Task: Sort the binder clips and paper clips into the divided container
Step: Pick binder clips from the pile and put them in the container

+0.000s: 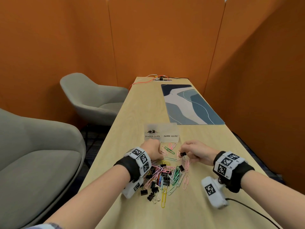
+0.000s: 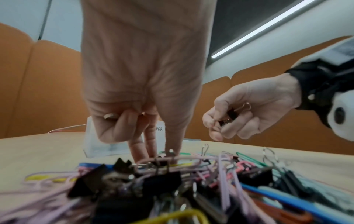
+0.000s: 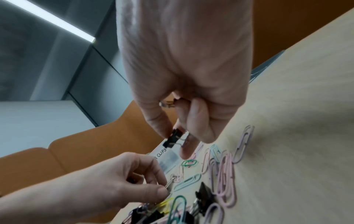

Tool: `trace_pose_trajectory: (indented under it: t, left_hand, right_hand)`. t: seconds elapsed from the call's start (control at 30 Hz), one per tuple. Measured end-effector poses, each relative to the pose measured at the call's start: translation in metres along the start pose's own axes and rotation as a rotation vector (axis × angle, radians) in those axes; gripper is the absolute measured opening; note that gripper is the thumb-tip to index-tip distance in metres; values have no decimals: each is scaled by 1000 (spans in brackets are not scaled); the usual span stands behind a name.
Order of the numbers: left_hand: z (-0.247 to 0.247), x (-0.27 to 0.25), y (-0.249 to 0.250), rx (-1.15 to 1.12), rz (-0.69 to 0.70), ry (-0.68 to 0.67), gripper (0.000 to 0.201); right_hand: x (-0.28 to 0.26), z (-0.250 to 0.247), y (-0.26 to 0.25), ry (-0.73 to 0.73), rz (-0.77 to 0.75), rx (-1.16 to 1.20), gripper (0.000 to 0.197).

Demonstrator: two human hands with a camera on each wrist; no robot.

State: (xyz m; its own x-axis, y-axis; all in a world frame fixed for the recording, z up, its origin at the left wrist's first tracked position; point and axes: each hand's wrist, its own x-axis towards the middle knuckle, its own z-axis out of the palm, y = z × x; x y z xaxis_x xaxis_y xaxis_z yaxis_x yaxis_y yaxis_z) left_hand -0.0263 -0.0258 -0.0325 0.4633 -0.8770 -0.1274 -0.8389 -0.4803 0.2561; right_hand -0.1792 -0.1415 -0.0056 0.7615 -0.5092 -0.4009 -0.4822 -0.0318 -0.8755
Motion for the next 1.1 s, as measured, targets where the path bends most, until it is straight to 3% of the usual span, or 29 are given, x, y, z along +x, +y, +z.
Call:
trace_pose_trajectory:
  t: [0.2,0.4,0.53,0.63,0.8,1.0,1.1]
  left_hand:
    - [-5,-1,3,-17,-24,-32,26]
    - [-19,-2,-5,-231,-97,-39,20]
    - [-38,0,-16,-396,-166,1,19]
    - [-52,9,-23,-432,-191,90,17]
    - [-68,31,-27,-419,-255,158,22]
    - [-70,54,-19,-429,-329,87,21]
    - [-69,59,-17,-467,-315,76,18]
  right_hand:
    - [-5,5,5,-8,145,-282,30]
    - [-6,7,8,-45,74,-240,41]
    - [-8,1,7,-52,-3,-270,28]
    - [-12,-2,7,-84,-54,-517,12]
    - [-21,10,12,-102,-249,-1019,28]
    - [-16,15,11,-89,-249,-1054,17]
    - [-10,11,12,-125,-206,-1024,21]
